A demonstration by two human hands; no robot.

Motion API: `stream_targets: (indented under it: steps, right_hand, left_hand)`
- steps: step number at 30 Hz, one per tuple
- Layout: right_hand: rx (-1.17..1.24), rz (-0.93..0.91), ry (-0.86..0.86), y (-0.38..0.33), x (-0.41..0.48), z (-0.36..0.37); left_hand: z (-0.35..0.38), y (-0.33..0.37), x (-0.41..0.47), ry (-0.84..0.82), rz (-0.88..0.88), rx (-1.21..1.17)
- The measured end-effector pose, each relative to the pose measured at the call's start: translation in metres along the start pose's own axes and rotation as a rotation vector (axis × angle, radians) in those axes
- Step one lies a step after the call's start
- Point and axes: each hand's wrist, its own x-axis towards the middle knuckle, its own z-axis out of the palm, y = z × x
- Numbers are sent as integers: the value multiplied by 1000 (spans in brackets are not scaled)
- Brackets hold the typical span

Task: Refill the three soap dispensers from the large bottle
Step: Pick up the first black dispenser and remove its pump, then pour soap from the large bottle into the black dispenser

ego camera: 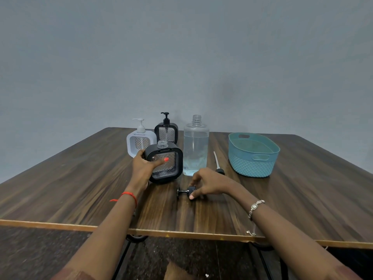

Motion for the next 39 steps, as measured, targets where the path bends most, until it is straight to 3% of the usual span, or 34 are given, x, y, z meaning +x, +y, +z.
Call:
stream_targets:
  steps: [6, 12, 16, 21, 24, 27, 30, 39]
  right_hand:
    - [93, -12, 91, 2, 2, -2]
    - [313, 65, 605, 8, 13, -15]
    - [430, 153, 809, 17, 23, -19]
    - [671, 293, 735, 28, 44, -32]
    - [860, 248, 572, 32, 56, -33]
    - [845, 157, 524, 30, 58, -31]
    - [829, 92, 585, 28, 61, -27]
    - [690, 149, 858, 26, 69, -18]
  left_hand:
    - [0, 1, 1, 2, 0, -4]
    - [0, 1, 4, -5, -5, -12]
    - [-1, 2, 4, -4, -1, -21]
    - [-2, 3, 10, -11, 3, -12]
    - [0, 5, 13, -24, 3, -4]
    - [0, 2, 17, -32, 1, 15]
    - [2, -1, 20, -15, -6, 4]
    - [8, -2, 26, 31, 33, 67]
